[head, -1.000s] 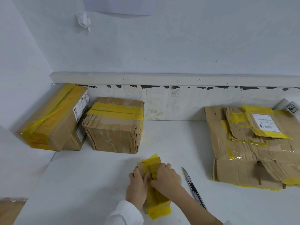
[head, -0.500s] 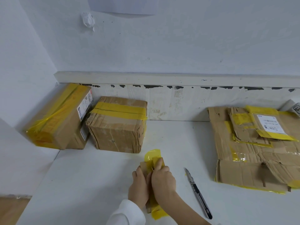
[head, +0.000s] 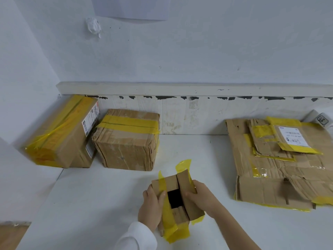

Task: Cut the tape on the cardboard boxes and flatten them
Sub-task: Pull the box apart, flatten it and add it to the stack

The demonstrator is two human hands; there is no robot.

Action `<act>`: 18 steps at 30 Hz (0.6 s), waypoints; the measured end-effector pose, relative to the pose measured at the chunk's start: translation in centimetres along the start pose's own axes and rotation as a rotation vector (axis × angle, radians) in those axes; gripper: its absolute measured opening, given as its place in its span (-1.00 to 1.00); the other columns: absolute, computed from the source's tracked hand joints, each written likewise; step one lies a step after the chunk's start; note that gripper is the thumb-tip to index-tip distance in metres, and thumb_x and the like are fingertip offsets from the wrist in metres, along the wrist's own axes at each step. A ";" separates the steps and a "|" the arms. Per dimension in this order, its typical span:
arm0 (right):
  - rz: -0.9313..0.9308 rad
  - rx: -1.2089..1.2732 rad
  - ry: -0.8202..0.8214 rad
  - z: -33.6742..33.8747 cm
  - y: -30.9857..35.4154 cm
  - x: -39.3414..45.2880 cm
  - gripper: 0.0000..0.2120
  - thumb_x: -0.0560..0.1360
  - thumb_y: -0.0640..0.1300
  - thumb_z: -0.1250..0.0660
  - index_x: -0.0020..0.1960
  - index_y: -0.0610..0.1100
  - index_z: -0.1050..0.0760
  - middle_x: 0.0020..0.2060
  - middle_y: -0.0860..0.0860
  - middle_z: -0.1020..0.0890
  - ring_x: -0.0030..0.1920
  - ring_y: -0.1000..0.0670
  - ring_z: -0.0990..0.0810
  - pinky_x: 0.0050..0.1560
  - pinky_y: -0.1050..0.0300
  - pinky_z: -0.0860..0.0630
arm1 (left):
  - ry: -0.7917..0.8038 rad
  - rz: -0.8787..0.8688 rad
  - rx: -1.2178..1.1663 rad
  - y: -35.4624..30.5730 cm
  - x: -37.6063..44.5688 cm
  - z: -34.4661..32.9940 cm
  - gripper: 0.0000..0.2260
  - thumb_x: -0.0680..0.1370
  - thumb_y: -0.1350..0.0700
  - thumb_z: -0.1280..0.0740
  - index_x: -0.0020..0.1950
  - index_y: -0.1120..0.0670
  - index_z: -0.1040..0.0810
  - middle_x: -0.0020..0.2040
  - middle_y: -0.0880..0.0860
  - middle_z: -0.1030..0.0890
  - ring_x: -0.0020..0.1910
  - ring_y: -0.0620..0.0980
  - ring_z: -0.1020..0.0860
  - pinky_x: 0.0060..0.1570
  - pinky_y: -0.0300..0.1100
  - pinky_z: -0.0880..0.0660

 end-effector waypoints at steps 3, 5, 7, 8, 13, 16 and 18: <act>0.009 -0.041 0.000 -0.1 -0.1 -0.1 -0.78 0.56 -0.14 -0.22 0.17 -0.21 -0.40 0.08 -0.06 -0.53 0.03 -0.03 -0.49 -0.02 0.18 -0.41 | -0.137 -0.049 0.330 -0.4 -0.3 0.5 -0.38 0.59 -0.23 -0.02 0.52 0.06 0.08 0.30 0.01 -0.27 0.15 -0.03 -0.47 -0.10 -0.26 -0.37; 0.033 -0.120 -0.030 -0.4 0.2 0.0 -0.85 0.58 -0.14 -0.18 0.13 -0.16 -0.34 0.05 -0.03 -0.49 -0.05 0.03 -0.41 -0.17 0.25 -0.28 | -0.224 -0.134 0.607 -1.3 -0.5 0.8 -0.37 0.57 -0.29 0.02 0.52 0.04 0.01 0.26 -0.01 -0.26 0.15 -0.11 -0.45 -0.08 -0.30 -0.37; 0.046 -0.147 -0.053 -0.6 0.5 0.1 -0.89 0.59 -0.14 -0.16 0.09 -0.14 -0.31 0.01 -0.04 -0.48 -0.10 0.04 -0.40 -0.27 0.25 -0.26 | -0.234 -0.145 0.682 -2.3 -0.7 0.7 -0.32 0.55 -0.33 0.02 0.50 0.10 -0.06 0.26 0.01 -0.28 0.16 -0.10 -0.45 -0.04 -0.24 -0.39; 0.043 -0.157 -0.060 -0.6 0.5 0.1 -0.86 0.59 -0.14 -0.16 0.11 -0.16 -0.32 0.02 -0.06 -0.50 -0.12 0.04 -0.40 -0.32 0.26 -0.26 | -0.211 -0.124 0.683 -2.8 -0.7 0.6 -0.25 0.52 -0.36 -0.02 0.49 0.16 -0.06 0.26 0.03 -0.29 0.17 -0.07 -0.45 -0.04 -0.21 -0.39; 0.056 -0.170 -0.097 -0.9 0.3 0.0 -0.92 0.59 -0.15 -0.14 0.04 -0.13 -0.26 -0.17 0.02 -0.47 -0.27 0.08 -0.38 -0.48 0.38 -0.22 | -0.074 -0.028 0.617 -4.4 -0.8 0.2 -0.28 0.52 -0.12 -0.29 0.45 0.26 -0.04 0.25 0.12 -0.26 0.12 0.02 -0.52 -0.08 -0.20 -0.45; 0.066 -0.161 -0.098 -0.7 0.0 0.1 -0.90 0.59 -0.15 -0.14 -0.02 -0.11 -0.21 -0.28 0.13 -0.35 -0.32 0.16 -0.34 -0.45 0.36 -0.26 | -0.014 -0.068 0.451 -4.2 -1.1 1.5 -0.41 0.54 -0.01 -0.24 0.45 0.19 -0.08 0.21 0.11 -0.32 0.07 0.09 -0.54 -0.12 -0.21 -0.43; 0.061 -0.152 -0.089 -0.4 -0.1 0.1 -0.91 0.60 -0.14 -0.15 0.01 -0.14 -0.25 -0.22 0.09 -0.40 -0.23 0.07 -0.39 -0.37 0.35 -0.29 | 0.048 -0.129 0.141 -3.2 -1.1 2.7 -0.55 0.54 0.07 -0.22 0.41 0.09 -0.23 0.14 0.02 -0.45 0.09 0.03 -0.53 -0.03 -0.23 -0.46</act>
Point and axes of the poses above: each hand's wrist, its own x-axis towards the middle knuckle, its own z-axis out of the back of the hand, y = z × x, the point moved 4 cm from there along x, towards the middle knuckle
